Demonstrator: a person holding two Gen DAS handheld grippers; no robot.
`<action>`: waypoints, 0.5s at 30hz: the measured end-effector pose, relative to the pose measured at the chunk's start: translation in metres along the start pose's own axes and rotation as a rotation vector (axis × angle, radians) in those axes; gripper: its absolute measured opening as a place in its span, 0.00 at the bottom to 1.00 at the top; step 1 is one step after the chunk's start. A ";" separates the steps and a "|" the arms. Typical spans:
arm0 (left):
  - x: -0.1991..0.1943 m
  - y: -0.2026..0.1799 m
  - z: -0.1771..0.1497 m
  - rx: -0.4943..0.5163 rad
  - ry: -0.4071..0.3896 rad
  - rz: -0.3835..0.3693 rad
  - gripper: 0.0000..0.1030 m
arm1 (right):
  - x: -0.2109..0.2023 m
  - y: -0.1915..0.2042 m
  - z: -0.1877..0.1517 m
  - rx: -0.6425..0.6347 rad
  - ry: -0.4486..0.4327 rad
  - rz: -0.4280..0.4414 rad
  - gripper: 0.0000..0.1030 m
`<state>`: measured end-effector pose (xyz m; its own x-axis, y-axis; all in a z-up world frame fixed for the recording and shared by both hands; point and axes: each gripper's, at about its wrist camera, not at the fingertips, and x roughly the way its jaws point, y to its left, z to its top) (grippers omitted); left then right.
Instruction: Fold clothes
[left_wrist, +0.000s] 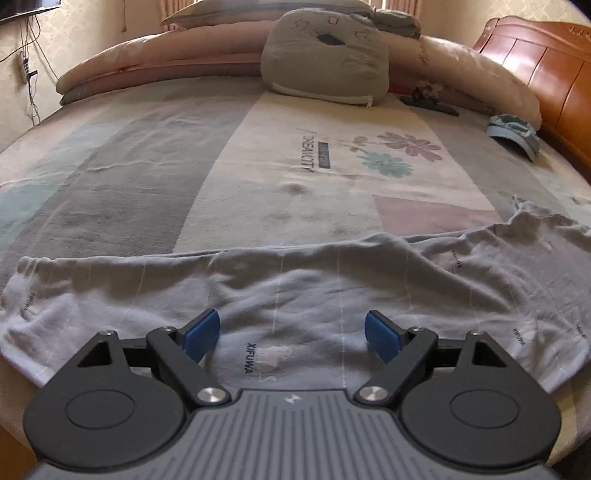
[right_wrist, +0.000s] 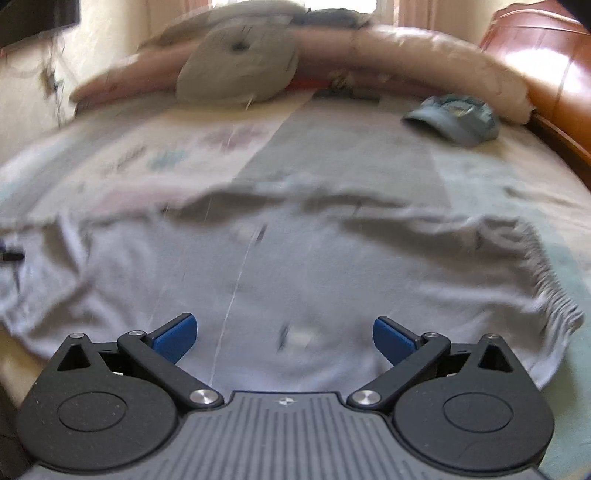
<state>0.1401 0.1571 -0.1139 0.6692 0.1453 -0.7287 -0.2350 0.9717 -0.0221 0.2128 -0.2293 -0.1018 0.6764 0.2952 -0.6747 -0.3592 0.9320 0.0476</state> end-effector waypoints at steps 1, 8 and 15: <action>-0.001 -0.001 0.000 0.000 0.000 0.007 0.83 | -0.001 -0.006 0.006 0.010 -0.023 -0.013 1.00; 0.003 -0.004 0.003 -0.020 0.007 0.040 0.83 | 0.038 -0.051 0.041 0.023 -0.028 -0.147 1.00; 0.009 -0.003 0.005 -0.031 0.036 0.080 0.85 | 0.028 -0.102 0.023 0.209 0.006 -0.098 1.00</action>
<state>0.1503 0.1568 -0.1174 0.6213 0.2153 -0.7534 -0.3090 0.9509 0.0169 0.2838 -0.3114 -0.1087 0.6974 0.2000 -0.6882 -0.1503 0.9797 0.1325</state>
